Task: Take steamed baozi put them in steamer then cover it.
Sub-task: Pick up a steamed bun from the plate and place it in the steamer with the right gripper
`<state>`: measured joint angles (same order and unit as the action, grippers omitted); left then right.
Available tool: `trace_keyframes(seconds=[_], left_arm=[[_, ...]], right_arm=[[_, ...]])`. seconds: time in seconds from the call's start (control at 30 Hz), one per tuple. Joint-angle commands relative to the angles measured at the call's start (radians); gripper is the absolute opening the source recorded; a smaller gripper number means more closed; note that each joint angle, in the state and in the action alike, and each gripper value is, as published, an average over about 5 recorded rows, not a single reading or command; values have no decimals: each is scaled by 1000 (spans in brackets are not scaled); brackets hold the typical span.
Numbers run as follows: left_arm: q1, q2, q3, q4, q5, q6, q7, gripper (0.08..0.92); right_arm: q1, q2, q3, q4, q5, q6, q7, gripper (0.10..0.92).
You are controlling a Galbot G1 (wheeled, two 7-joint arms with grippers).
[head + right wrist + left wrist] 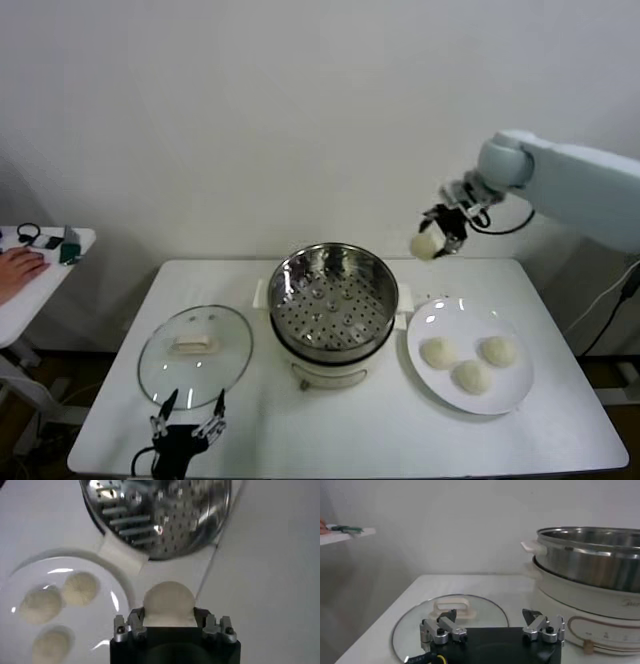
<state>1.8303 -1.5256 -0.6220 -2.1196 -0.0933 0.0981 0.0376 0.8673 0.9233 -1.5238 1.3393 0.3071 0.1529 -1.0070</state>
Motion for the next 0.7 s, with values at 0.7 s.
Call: trace_keyframes(seconds=[0.7], left_arm=[[-3, 11, 2, 12, -5, -17, -3, 823]], right_arm=[[-337, 388, 83, -356, -571, 494, 219, 670]])
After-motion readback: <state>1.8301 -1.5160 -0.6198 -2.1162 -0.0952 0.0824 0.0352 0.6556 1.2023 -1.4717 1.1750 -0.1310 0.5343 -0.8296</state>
